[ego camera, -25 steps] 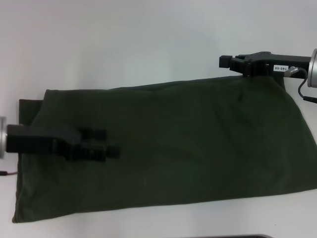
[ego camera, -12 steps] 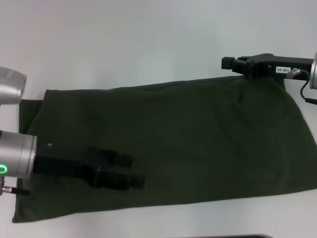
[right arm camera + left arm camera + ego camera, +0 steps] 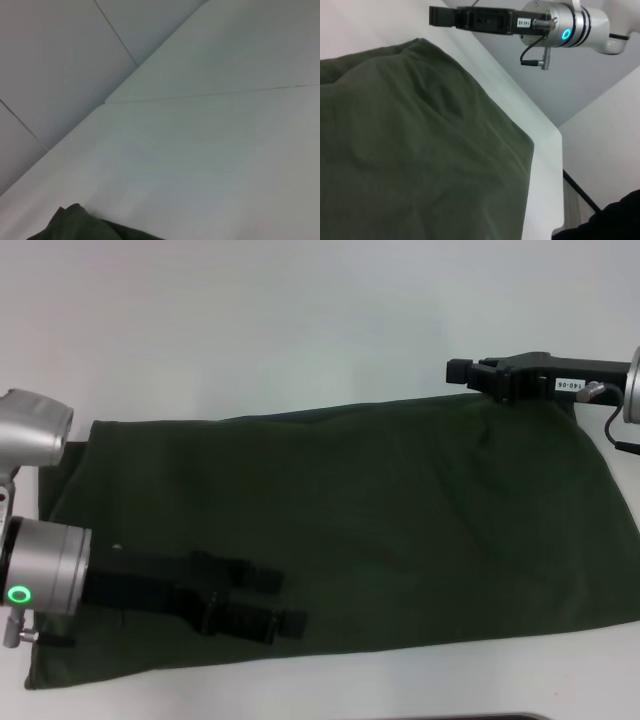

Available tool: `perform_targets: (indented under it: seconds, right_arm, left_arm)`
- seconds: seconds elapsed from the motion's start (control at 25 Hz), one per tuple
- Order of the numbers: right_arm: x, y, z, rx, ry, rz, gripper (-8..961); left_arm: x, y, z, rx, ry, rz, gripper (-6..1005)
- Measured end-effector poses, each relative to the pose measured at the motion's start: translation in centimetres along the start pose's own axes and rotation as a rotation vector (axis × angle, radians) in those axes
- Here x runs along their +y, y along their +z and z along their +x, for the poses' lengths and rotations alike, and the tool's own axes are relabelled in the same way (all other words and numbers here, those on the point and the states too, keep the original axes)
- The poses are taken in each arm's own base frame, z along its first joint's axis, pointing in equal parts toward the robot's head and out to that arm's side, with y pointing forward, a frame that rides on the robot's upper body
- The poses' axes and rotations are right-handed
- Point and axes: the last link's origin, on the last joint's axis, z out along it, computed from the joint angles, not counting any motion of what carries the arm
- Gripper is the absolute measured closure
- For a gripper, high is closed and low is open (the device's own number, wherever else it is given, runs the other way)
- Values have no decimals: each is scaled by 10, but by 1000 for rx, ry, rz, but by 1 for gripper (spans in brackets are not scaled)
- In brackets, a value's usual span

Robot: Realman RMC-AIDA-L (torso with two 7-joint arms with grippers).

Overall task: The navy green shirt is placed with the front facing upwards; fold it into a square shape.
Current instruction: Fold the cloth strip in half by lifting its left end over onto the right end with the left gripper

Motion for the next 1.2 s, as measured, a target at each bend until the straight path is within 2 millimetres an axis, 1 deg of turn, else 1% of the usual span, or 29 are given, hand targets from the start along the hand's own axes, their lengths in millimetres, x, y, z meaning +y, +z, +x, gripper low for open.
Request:
perform_targets:
  seconds: [0.64, 0.88, 1.0, 1.08, 1.2]
  right_arm:
    - [1, 0, 5, 3, 9, -2, 919]
    - [1, 0, 5, 4, 11, -4, 916]
    - [1, 0, 5, 4, 11, -4, 913]
    - [1, 0, 5, 5, 10, -3, 912]
    - [0, -1, 4, 3, 6, 1, 909]
  left_arm:
    - [-10, 5, -7, -27, -26, 61, 94]
    - [-12, 6, -7, -30, -29, 75, 95]
    - [-10, 4, -3, -12, -15, 60, 94]
    - [-5, 1, 3, 16, 11, 27, 93]
    - [5, -11, 18, 82, 68, -24, 92]
